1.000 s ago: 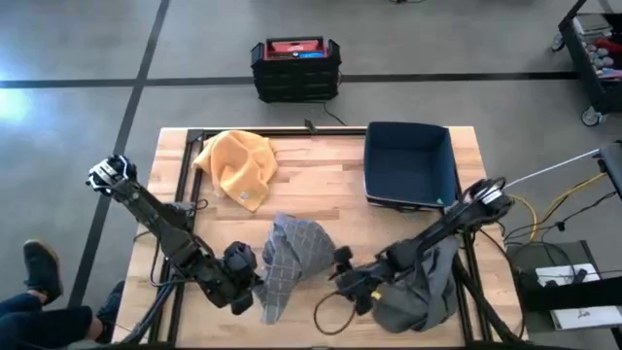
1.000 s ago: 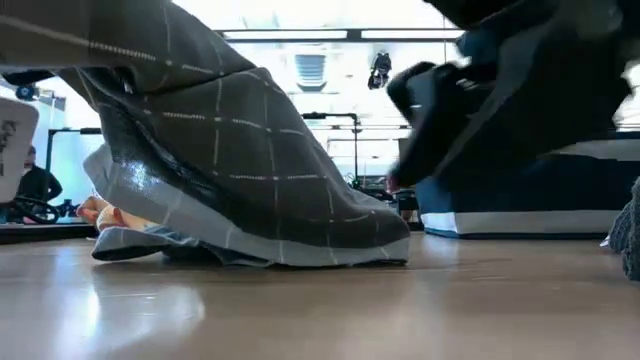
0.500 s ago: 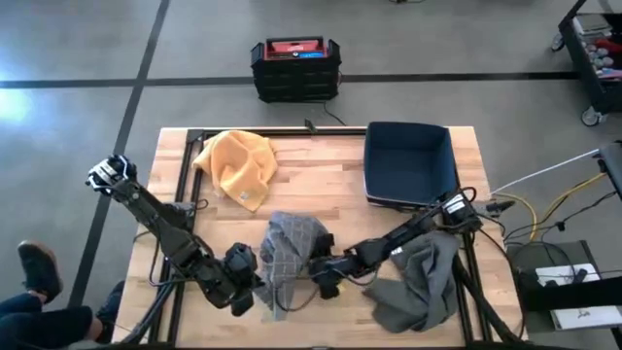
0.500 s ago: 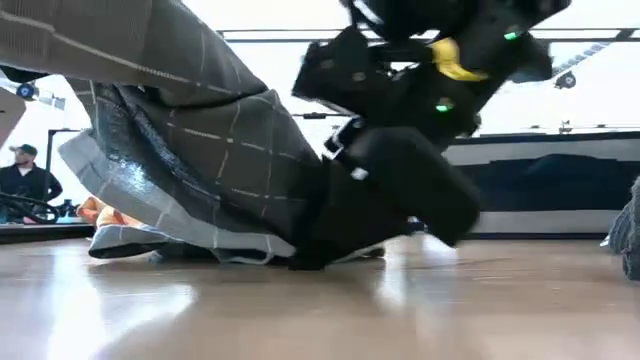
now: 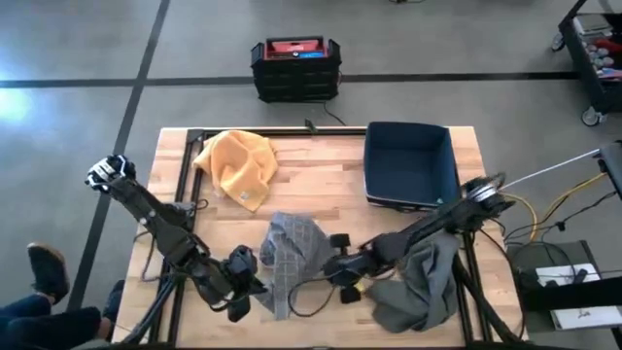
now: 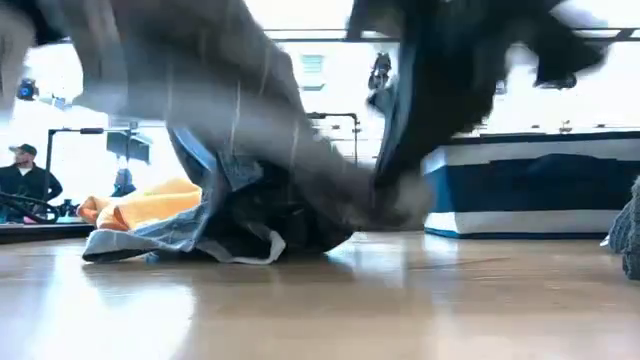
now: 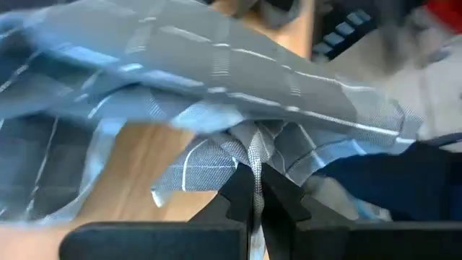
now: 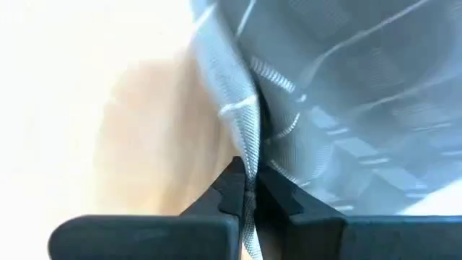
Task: Fold towel
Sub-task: Fold the gray patterned kitchen towel
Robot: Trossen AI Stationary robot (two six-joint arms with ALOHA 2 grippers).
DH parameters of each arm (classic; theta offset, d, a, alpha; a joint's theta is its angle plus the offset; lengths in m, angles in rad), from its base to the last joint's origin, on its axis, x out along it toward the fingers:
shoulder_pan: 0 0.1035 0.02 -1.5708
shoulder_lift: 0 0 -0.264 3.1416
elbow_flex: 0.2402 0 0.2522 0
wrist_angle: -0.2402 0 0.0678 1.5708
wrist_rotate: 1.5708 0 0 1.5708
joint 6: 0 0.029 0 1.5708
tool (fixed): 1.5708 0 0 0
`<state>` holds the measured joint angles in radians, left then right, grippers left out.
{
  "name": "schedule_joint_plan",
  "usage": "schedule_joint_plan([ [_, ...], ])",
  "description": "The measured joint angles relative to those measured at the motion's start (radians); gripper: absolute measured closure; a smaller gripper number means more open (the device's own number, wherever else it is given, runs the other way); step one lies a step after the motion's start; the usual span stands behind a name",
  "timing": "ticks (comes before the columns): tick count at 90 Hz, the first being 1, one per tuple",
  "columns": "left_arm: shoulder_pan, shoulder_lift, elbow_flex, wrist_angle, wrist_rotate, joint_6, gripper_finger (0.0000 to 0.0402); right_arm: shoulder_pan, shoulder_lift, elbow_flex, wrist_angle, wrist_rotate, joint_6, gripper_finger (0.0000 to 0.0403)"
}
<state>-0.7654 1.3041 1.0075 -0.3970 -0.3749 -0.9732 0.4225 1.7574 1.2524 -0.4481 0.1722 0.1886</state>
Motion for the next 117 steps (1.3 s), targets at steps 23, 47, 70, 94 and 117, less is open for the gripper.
schedule_joint_plan([
  [23,0.000,-0.031,0.157,-0.141,-0.085,0.082,0.0401,0.018,-0.283,0.011,-0.170,0.001,0.068,0.0403],
  [47,-0.041,-0.011,0.336,-0.193,-0.091,0.130,0.0401,0.082,-0.396,0.027,-0.167,-0.071,0.110,0.0403],
  [70,-0.113,0.050,0.374,-0.197,-0.071,0.040,0.0401,0.187,-0.381,0.031,-0.163,-0.204,0.171,0.0403],
  [94,-0.037,0.068,0.366,-0.420,-0.367,0.056,0.0401,0.111,-0.367,0.024,-0.191,0.048,0.019,0.0403],
  [117,0.228,0.068,0.339,-0.597,-0.549,0.157,0.0401,-0.130,-0.297,-0.039,-0.203,0.365,-0.019,0.0403],
])
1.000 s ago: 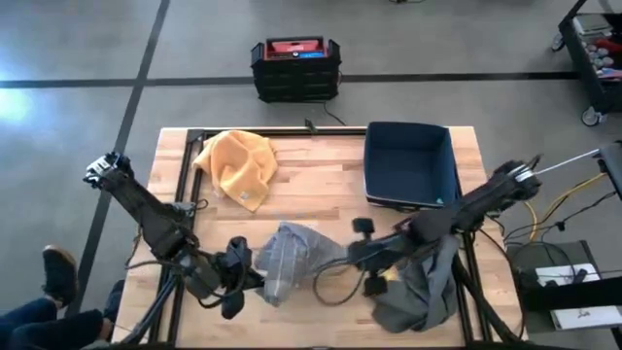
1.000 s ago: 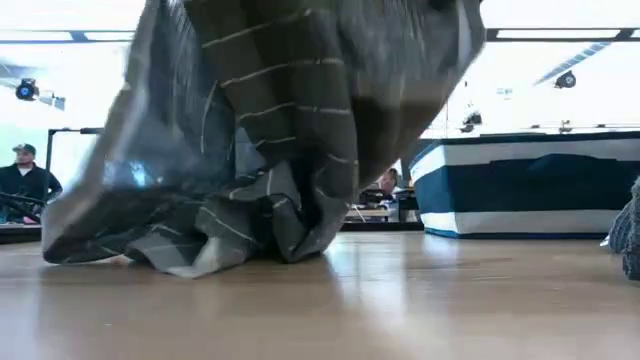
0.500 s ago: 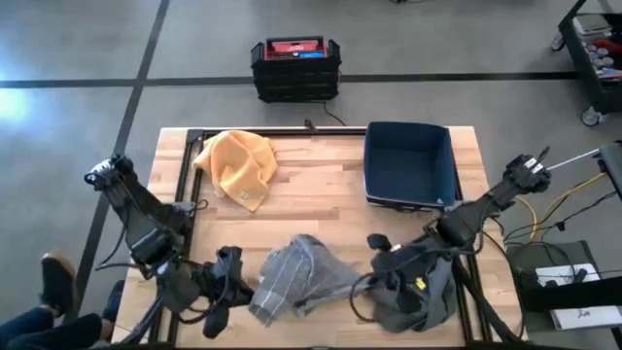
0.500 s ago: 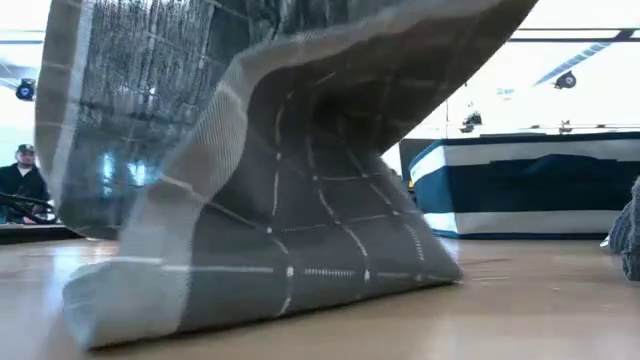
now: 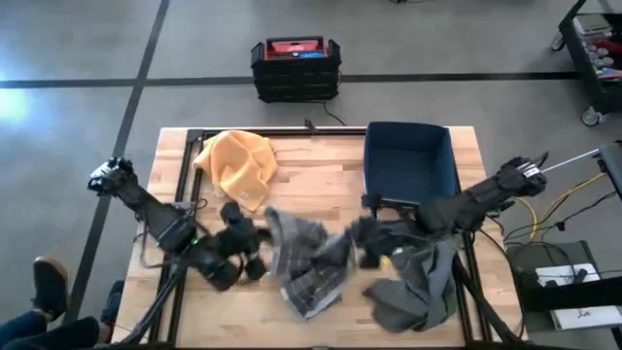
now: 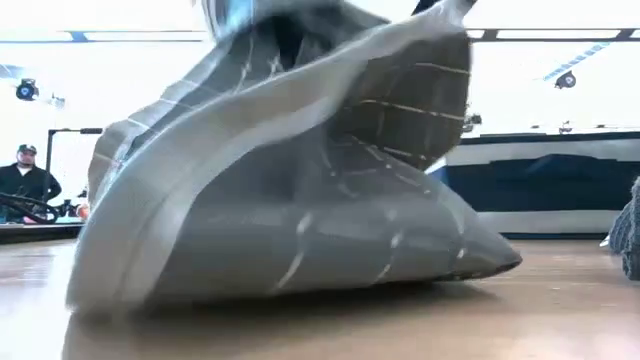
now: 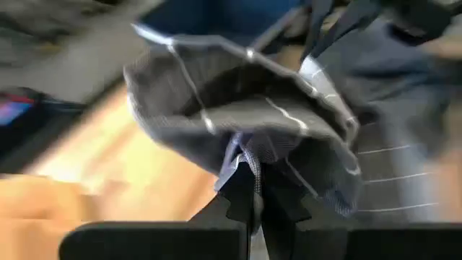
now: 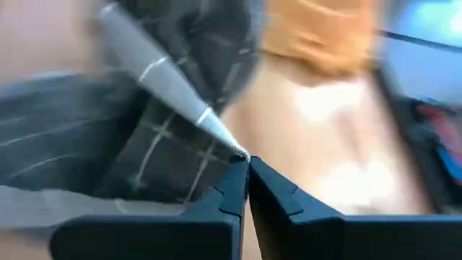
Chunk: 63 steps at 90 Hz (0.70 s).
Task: Fold towel
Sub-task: Fold the gray patterned kitchen towel
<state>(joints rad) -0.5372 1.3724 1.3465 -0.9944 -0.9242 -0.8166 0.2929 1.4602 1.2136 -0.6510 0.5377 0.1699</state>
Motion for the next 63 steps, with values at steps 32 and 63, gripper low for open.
schedule_joint_plan([
  [32,0.380,0.000,-0.187,0.104,0.130,0.224,0.0384,-0.252,0.132,-0.011,0.014,0.005,-0.004,0.0403],
  [63,0.583,-0.020,-0.206,0.182,0.442,0.339,0.0206,-0.384,0.119,0.039,-0.030,-0.048,-0.083,0.0287],
])
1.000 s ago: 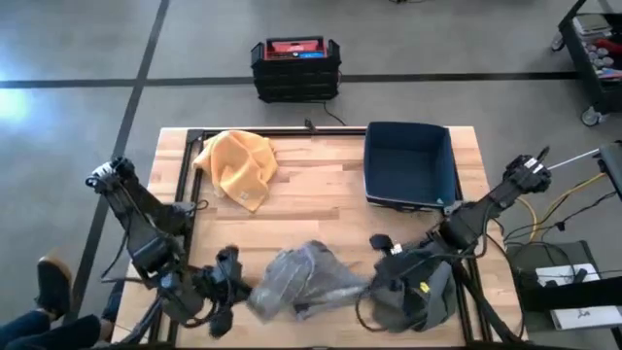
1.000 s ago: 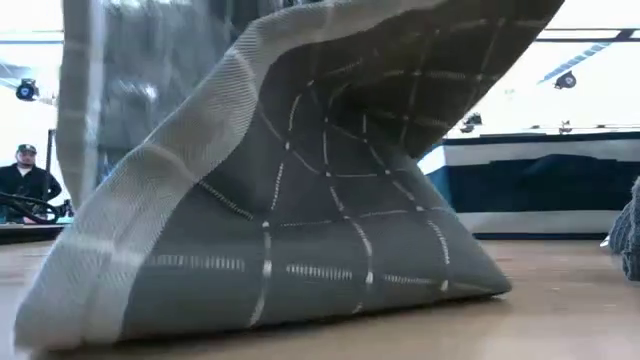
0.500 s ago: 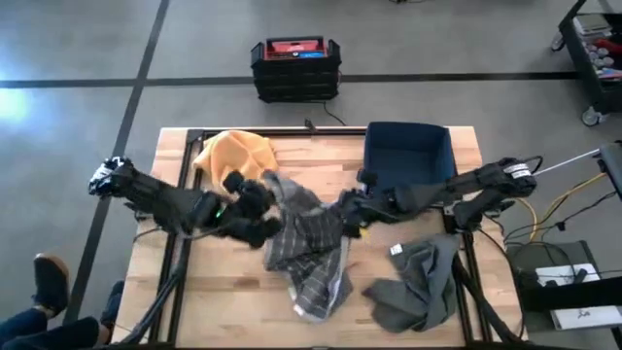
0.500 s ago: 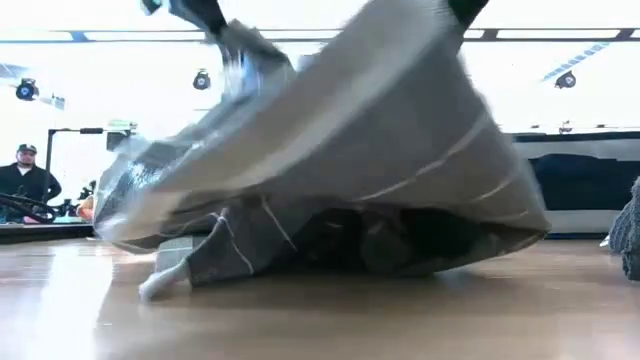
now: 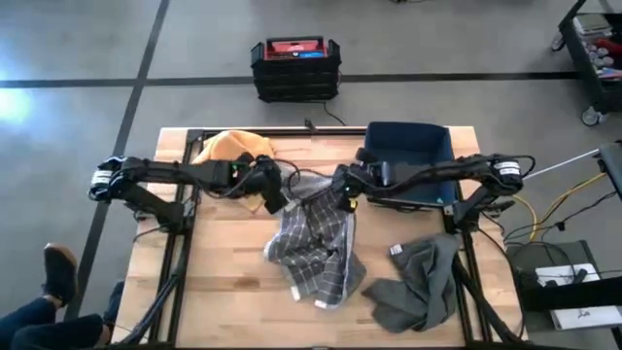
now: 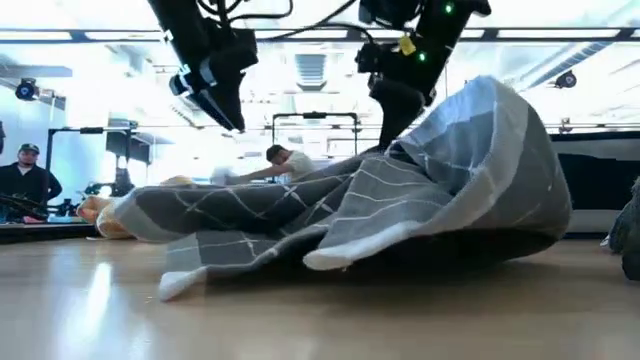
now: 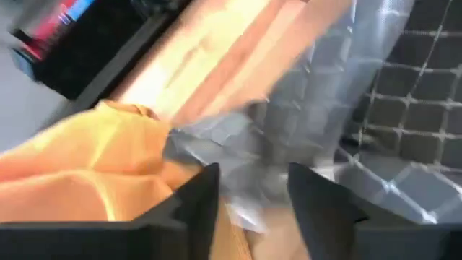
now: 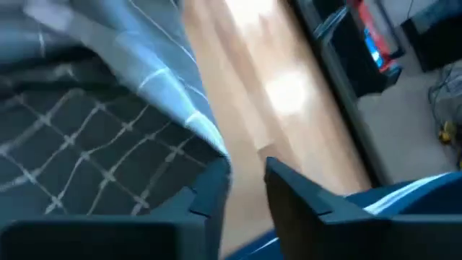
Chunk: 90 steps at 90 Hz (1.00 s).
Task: Fold towel
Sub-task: Fold the gray patterned kitchen towel
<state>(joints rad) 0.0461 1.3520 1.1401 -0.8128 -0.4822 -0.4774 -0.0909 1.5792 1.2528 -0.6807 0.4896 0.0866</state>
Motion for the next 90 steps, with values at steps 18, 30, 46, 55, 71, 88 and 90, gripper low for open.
schedule_joint_plan([
  [18,-0.109,-0.045,0.034,-0.026,-0.006,-0.040,0.0161,0.005,-0.077,0.064,-0.068,-0.194,-0.043,0.0204],
  [30,-0.257,-0.053,-0.001,-0.017,-0.005,-0.101,0.0170,0.026,-0.115,0.050,-0.061,-0.473,-0.045,0.0178],
  [46,-0.469,-0.021,-0.089,0.111,-0.009,-0.232,0.0198,0.152,-0.107,0.000,-0.004,-0.550,-0.046,0.0169],
  [55,-0.559,0.003,-0.164,0.276,-0.032,-0.291,0.0215,0.243,-0.086,-0.035,0.053,-0.547,-0.035,0.0173],
  [71,-0.594,0.070,-0.307,0.560,-0.042,-0.306,0.0252,0.365,-0.030,-0.085,0.184,-0.446,0.028,0.0185],
  [88,-0.562,0.175,-0.388,0.679,-0.011,-0.329,0.0292,0.403,0.088,-0.129,0.295,-0.382,0.113,0.0197],
  [90,-0.561,0.189,-0.390,0.681,0.003,-0.338,0.0296,0.405,0.104,-0.134,0.295,-0.380,0.130,0.0198],
])
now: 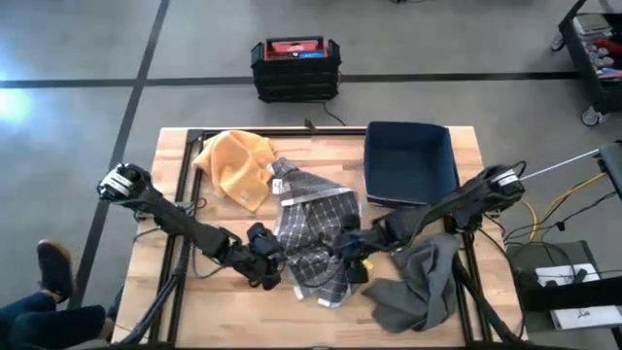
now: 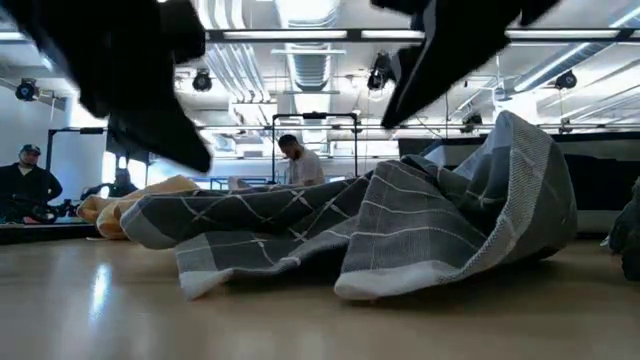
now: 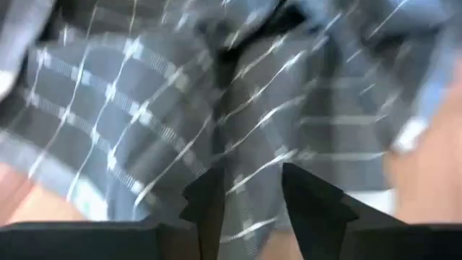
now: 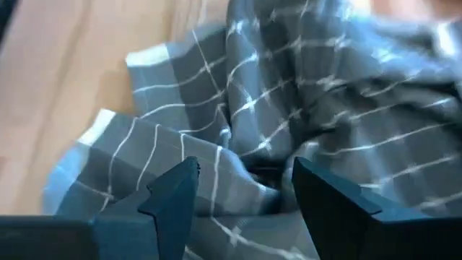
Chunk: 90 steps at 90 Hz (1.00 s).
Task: Fold towel
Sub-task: Fold the gray patterned kitchen towel
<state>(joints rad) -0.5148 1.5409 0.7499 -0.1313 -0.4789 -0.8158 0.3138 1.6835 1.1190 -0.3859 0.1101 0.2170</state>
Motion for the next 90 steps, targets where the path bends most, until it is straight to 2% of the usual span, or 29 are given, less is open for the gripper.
schedule_joint_plan([
  [15,-0.010,0.060,-0.003,-0.025,0.130,-0.069,0.0328,0.008,0.107,-0.018,-0.022,0.000,0.083,0.0204],
  [26,-0.059,0.050,0.023,-0.176,0.185,-0.146,0.0352,0.026,0.132,-0.018,-0.089,-0.005,0.132,0.0202],
  [34,-0.115,0.008,0.053,-0.320,0.186,-0.210,0.0368,0.041,0.131,-0.014,-0.130,-0.002,0.150,0.0203],
  [41,-0.162,-0.038,0.093,-0.334,0.132,-0.230,0.0379,0.047,0.124,0.003,-0.137,-0.005,0.152,0.0205],
  [47,-0.193,-0.076,0.128,-0.300,0.020,-0.229,0.0383,0.047,0.116,0.032,-0.126,0.000,0.150,0.0208],
  [54,-0.218,-0.090,0.149,-0.172,-0.069,-0.177,0.0388,0.046,0.112,0.062,-0.127,0.021,0.136,0.0208],
  [66,-0.208,-0.015,0.147,0.046,-0.082,-0.043,0.0400,0.043,0.112,0.097,-0.127,0.049,0.097,0.0207],
  [84,-0.110,0.233,0.160,0.164,-0.079,-0.033,0.0401,0.042,0.113,0.105,-0.129,0.050,0.104,0.0213],
  [90,-0.084,0.309,0.190,0.163,-0.039,-0.034,0.0401,0.044,0.114,0.103,-0.138,0.049,0.112,0.0216],
])
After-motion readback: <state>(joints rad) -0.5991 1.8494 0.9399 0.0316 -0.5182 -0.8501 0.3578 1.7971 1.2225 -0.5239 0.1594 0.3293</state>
